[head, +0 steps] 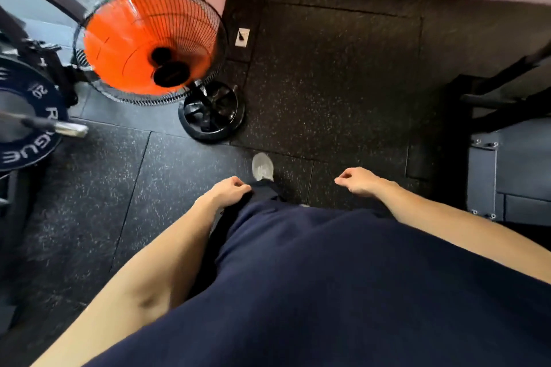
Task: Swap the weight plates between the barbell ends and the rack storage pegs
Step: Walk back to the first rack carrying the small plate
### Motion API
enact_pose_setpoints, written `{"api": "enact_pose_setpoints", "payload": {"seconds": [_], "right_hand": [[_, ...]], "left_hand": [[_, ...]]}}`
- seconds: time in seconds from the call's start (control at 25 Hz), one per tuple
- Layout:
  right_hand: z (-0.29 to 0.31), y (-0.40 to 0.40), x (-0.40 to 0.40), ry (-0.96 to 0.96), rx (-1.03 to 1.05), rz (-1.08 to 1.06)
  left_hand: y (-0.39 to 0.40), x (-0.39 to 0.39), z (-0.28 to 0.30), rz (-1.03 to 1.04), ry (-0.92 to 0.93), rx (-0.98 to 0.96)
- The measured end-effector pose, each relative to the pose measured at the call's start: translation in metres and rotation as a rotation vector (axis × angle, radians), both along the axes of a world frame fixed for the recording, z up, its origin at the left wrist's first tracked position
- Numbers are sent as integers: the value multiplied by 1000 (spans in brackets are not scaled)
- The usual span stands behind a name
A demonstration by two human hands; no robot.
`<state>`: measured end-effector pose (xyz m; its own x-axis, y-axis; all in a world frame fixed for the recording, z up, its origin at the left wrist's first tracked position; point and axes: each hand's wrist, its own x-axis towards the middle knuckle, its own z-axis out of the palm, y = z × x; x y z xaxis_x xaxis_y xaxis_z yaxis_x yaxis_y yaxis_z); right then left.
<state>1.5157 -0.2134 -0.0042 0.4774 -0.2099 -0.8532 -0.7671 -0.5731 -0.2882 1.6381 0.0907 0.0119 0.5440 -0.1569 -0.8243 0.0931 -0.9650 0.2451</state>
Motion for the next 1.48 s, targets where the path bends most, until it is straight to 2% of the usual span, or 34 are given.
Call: {"api": "enact_pose_setpoints", "payload": {"seconds": [0.24, 0.48, 0.68, 0.88, 1.08, 1.28, 1.48], "right_hand": [[-10, -59, 136, 20, -11, -89], [10, -111, 268, -31, -31, -296], [16, -156, 341, -39, -12, -376], [8, -212, 399, -94, -4, -463], [12, -264, 430, -75, 13, -621], [18, -285, 431, -61, 0, -888], [21, -267, 433, -28, -9, -1177]], "left_hand": [[-73, 163, -13, -67, 12, -42], [-157, 340, -2, -303, -45, -34], [-227, 442, 1, -401, 5, -41], [-311, 519, -7, -537, 30, -7], [-420, 574, 5, -762, 5, 14], [-511, 594, 5, -1045, 45, 50], [-586, 606, -1, -1439, 83, 90]]}}
